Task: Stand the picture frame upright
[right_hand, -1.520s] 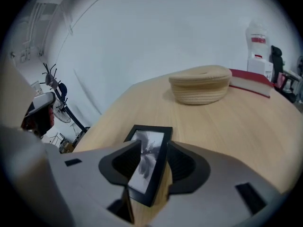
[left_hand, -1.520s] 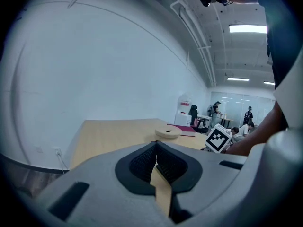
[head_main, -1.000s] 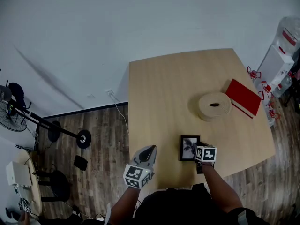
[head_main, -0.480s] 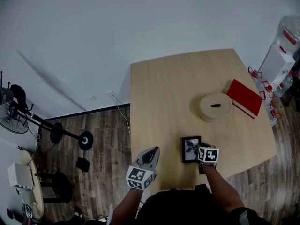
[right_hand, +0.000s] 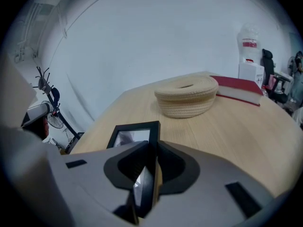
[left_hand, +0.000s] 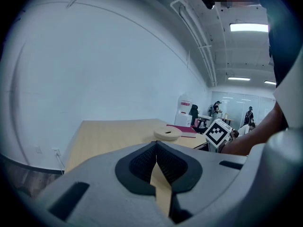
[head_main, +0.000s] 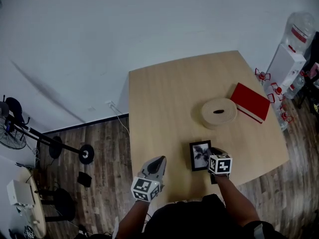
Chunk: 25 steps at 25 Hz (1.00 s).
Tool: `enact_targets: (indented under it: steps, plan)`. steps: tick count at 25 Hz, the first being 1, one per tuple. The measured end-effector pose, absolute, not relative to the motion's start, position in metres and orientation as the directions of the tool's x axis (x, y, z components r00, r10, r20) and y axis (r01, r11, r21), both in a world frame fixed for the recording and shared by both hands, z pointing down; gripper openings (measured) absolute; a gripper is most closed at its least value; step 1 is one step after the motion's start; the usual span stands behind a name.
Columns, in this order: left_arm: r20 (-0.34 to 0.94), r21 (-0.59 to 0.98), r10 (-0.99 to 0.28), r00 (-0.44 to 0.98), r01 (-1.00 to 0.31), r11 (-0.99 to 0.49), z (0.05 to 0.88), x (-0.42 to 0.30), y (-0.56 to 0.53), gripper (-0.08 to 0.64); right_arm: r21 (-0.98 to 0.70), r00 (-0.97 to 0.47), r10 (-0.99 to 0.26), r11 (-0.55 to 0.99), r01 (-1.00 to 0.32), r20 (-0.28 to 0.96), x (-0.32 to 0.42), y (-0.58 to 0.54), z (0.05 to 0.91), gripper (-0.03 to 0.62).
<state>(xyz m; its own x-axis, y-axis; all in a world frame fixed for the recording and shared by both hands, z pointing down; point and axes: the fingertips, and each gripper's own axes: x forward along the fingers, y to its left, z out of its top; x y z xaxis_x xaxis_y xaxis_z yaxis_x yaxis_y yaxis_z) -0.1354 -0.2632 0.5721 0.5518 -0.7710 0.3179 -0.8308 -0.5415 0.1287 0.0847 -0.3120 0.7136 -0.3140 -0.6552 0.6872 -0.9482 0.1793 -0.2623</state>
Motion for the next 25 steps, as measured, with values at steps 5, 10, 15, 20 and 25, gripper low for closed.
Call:
enact_targets:
  steps: [5, 10, 15, 20, 25]
  plan:
    - [0.314, 0.137, -0.768, 0.559, -0.827, -0.546, 0.571, -0.101, -0.274, -0.005, -0.239, -0.313, -0.688, 0.204, -0.949, 0.655, 0.122, -0.329, 0.69, 0.067]
    - [0.308, 0.147, -0.77, 0.558, -0.828, -0.541, 0.571, -0.062, -0.284, -0.005, -0.212, -0.312, -0.711, 0.229, -0.95, 0.63, 0.162, -0.352, 0.675, 0.067]
    - [0.323, 0.147, -0.771, 0.549, -0.833, -0.533, 0.574, -0.036, -0.29, -0.005, -0.196, -0.312, -0.728, 0.243, -0.95, 0.611, 0.194, -0.375, 0.67, 0.067]
    - [0.34, 0.136, -0.778, 0.528, -0.847, -0.515, 0.575, -0.025, -0.296, -0.005, -0.203, -0.325, -0.729, 0.254, -0.946, 0.602, 0.212, -0.395, 0.673, 0.067]
    - [0.354, 0.136, -0.784, 0.51, -0.857, -0.497, 0.578, -0.012, -0.3, -0.005, -0.21, -0.346, -0.719, 0.276, -0.938, 0.602, 0.214, -0.41, 0.687, 0.067]
